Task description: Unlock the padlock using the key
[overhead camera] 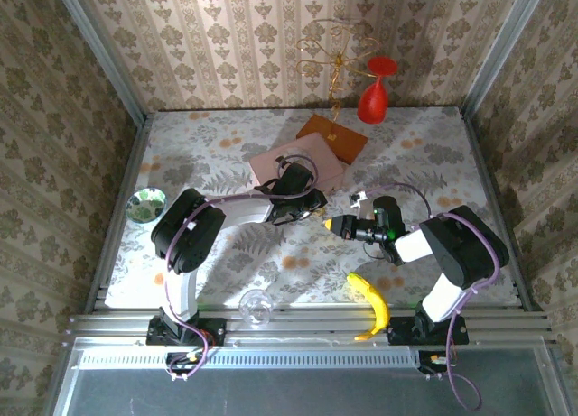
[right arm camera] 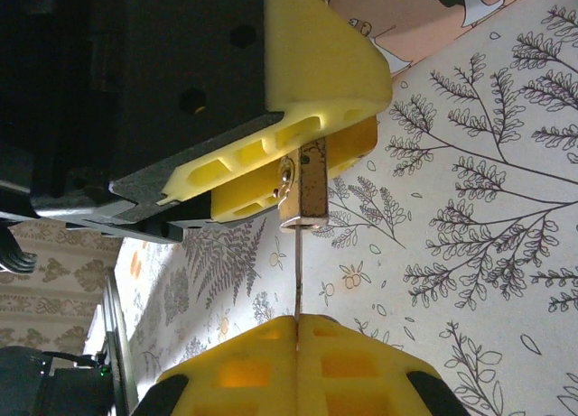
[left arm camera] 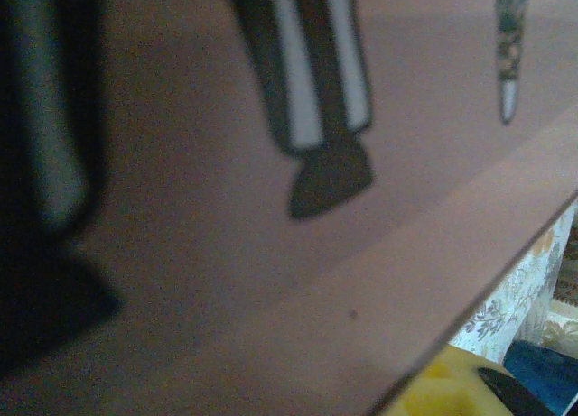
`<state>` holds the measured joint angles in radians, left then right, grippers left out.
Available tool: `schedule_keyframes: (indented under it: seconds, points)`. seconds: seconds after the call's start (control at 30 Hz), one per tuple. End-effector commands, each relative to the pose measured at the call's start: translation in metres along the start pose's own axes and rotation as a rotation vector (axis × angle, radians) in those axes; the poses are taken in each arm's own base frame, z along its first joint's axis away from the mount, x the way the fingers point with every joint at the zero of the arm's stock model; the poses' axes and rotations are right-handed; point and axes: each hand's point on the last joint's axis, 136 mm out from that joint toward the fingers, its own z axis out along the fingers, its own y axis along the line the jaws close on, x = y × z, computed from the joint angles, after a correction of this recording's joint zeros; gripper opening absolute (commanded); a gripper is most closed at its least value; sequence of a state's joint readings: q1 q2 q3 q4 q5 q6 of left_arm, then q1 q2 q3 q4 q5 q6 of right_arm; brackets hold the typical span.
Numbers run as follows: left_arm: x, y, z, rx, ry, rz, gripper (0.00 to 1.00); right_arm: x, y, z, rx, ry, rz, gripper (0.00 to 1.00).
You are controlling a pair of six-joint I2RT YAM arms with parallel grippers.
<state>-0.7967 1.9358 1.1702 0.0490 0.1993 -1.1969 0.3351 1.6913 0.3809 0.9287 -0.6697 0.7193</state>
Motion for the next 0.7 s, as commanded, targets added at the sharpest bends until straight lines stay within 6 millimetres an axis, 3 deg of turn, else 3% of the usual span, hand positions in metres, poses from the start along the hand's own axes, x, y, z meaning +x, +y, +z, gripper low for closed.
schedule_keyframes:
  seconds: [0.0, 0.2, 0.67]
  points:
    - [0.004, -0.002, -0.004, 0.033, 0.037, -0.041, 0.04, -0.021, 0.014, 0.004, -0.076, -0.051, -0.016, 0.0]
    - [0.008, -0.003, -0.004, 0.042, 0.052, -0.033, 0.04, -0.029, 0.018, 0.009, -0.125, -0.069, 0.007, 0.0]
    - [0.012, 0.002, -0.004, 0.04, 0.069, -0.03, 0.0, -0.04, 0.013, -0.005, -0.109, -0.105, 0.028, 0.0]
